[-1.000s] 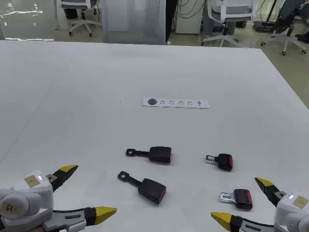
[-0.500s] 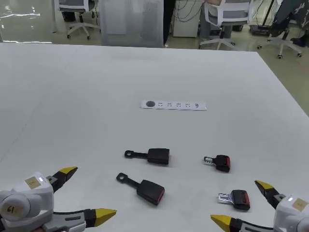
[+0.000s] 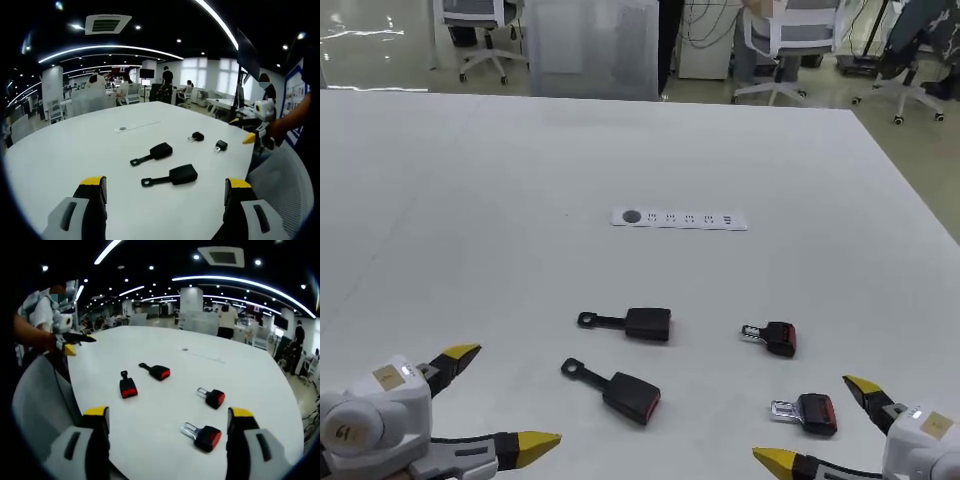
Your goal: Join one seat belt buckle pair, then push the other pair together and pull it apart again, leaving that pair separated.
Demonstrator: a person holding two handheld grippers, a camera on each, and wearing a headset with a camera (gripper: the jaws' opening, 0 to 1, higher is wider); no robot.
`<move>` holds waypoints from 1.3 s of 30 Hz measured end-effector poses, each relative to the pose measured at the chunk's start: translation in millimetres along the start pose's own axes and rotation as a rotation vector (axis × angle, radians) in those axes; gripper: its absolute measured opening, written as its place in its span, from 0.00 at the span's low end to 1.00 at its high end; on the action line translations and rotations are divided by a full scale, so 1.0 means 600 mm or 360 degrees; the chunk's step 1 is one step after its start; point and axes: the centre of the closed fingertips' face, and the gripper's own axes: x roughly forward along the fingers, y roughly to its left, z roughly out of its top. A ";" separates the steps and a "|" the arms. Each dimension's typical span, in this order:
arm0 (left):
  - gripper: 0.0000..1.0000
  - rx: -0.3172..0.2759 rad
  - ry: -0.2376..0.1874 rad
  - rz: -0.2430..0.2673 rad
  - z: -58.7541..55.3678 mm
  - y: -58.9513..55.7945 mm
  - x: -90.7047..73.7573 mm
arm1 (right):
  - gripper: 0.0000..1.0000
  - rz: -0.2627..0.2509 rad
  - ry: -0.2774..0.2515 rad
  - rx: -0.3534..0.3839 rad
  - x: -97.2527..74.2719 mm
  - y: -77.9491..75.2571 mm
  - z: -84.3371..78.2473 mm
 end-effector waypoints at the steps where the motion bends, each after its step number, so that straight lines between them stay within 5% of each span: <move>1: 1.00 0.0002 0.0001 0.0001 0.000 -0.001 0.000 | 0.99 -0.0002 0.0000 0.0001 0.000 -0.001 0.000; 39: 1.00 0.0042 0.0000 -0.0021 0.013 -0.010 0.004 | 0.99 -0.0009 -0.0002 -0.0009 -0.006 -0.006 0.001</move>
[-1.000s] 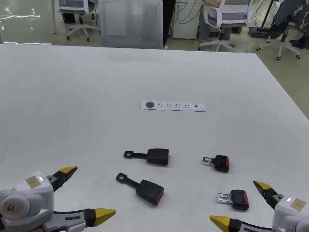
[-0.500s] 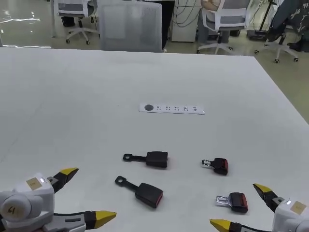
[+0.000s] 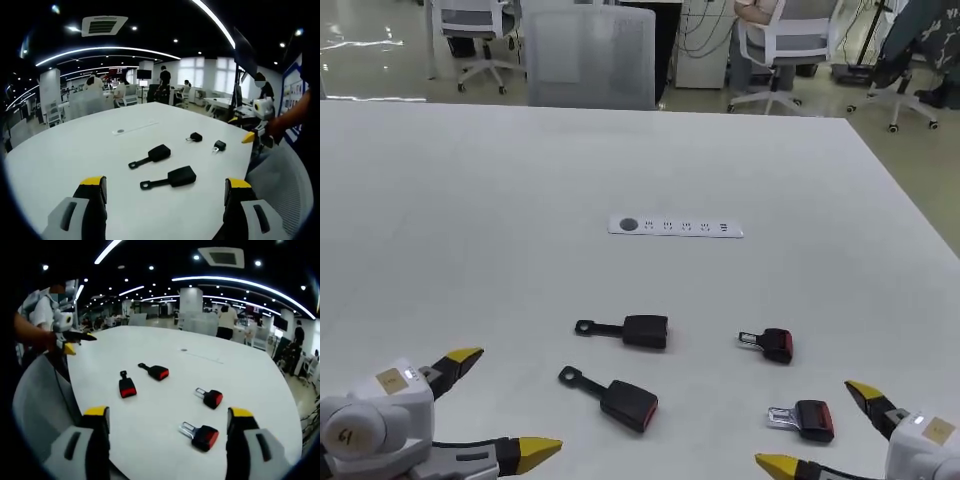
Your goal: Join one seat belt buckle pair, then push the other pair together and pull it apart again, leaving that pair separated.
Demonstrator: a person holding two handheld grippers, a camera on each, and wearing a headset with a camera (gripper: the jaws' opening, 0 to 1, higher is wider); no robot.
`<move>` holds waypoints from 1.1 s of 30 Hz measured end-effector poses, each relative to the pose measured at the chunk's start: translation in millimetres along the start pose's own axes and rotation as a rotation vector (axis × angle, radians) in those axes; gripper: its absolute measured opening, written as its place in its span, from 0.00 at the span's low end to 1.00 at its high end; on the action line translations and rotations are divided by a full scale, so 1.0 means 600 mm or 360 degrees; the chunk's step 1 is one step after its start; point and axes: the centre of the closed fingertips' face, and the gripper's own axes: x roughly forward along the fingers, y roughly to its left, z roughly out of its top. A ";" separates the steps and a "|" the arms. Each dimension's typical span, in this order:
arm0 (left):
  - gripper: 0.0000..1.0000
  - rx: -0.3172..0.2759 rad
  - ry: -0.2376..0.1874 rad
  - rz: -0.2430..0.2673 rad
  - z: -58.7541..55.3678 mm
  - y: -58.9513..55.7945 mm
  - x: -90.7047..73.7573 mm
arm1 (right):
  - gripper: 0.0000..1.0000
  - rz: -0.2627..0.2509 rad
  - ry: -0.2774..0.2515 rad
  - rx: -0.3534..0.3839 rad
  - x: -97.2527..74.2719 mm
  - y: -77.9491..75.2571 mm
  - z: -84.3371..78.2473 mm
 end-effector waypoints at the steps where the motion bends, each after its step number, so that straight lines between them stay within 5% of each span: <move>1: 1.00 0.0001 0.0001 0.0000 0.000 -0.001 0.000 | 0.99 -0.0002 0.0000 -0.0001 0.000 -0.001 0.000; 33: 0.99 0.0043 0.0026 -0.0042 -0.007 -0.005 0.012 | 0.98 0.0044 0.0024 0.0013 0.001 0.002 -0.011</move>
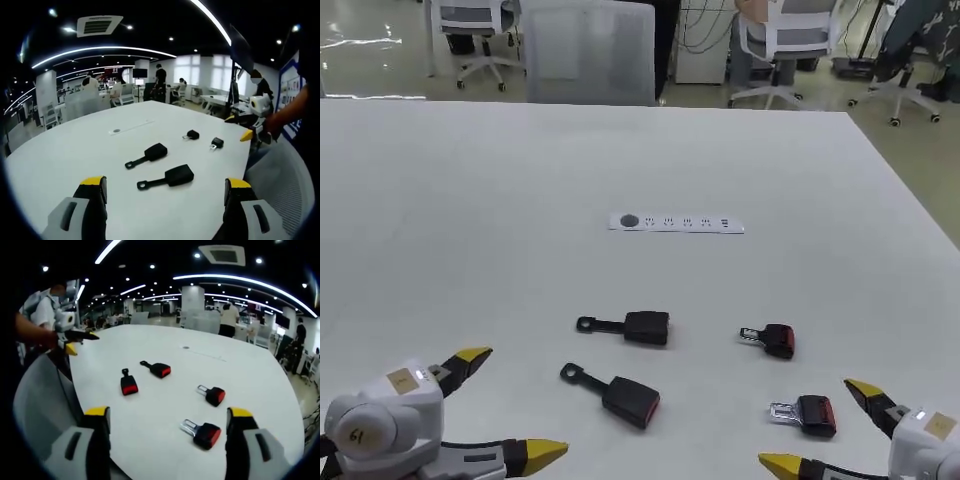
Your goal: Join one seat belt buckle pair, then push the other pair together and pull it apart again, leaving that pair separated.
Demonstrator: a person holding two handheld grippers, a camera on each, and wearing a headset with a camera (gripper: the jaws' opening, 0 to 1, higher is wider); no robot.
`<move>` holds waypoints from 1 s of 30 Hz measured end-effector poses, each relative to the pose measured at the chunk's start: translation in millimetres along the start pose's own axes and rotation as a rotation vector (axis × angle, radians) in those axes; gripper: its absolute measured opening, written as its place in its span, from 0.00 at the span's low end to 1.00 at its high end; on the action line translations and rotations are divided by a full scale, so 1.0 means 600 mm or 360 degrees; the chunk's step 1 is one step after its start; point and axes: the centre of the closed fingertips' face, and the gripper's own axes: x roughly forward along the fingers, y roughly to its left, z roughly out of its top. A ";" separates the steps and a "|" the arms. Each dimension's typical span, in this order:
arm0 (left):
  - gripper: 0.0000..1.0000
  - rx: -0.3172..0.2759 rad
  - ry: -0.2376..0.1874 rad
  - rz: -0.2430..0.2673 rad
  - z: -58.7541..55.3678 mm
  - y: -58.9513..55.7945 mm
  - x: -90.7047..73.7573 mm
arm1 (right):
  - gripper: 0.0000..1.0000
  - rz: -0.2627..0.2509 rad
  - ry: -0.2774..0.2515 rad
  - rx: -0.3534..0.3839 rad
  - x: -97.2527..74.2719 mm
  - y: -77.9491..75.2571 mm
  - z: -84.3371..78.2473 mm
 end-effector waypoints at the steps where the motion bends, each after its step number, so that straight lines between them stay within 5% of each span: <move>1: 0.99 -0.0001 0.0001 -0.0004 0.001 0.000 0.002 | 0.98 0.0006 0.0009 -0.0005 0.001 0.001 -0.002; 7: 0.99 0.0043 0.0000 -0.0046 0.010 -0.011 0.015 | 0.98 0.0015 0.0018 -0.0023 0.006 -0.006 0.003; 30: 0.95 0.0182 0.0129 -0.0209 -0.008 -0.026 0.087 | 0.96 0.0145 0.0124 -0.0049 0.033 -0.032 -0.022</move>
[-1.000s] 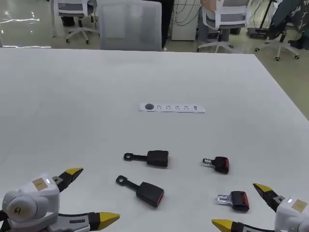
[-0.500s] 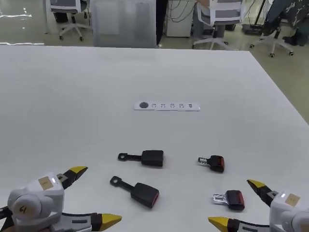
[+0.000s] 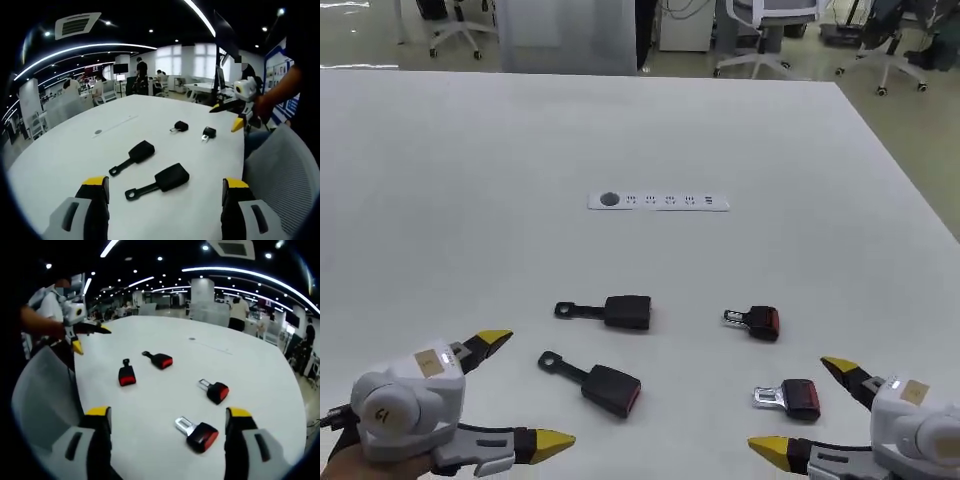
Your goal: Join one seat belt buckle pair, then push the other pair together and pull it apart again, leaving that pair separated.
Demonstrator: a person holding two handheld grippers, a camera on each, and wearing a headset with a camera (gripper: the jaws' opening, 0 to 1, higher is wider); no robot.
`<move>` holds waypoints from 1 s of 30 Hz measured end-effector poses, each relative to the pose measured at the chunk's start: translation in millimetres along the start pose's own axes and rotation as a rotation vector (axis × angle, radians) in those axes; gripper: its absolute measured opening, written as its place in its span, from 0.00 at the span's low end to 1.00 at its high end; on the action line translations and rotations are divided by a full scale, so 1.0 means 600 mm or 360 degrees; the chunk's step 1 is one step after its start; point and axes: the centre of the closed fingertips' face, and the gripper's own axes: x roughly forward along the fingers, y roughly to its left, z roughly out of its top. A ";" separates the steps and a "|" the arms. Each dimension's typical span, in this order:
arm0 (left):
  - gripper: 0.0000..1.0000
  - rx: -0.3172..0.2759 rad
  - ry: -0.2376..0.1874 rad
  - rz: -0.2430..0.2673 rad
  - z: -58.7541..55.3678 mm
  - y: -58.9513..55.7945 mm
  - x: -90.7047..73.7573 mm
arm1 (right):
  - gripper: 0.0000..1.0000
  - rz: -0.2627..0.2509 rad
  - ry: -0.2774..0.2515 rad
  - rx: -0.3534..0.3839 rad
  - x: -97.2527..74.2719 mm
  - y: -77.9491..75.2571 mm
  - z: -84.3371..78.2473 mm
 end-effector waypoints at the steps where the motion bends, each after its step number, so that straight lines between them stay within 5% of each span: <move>1: 0.95 0.0009 0.0011 -0.0012 -0.001 0.000 0.004 | 0.96 0.0007 0.0005 0.0001 0.001 -0.002 -0.001; 30: 0.84 0.0291 0.0288 -0.0308 -0.048 0.018 0.096 | 0.93 0.0257 0.0194 -0.0041 0.047 -0.048 -0.046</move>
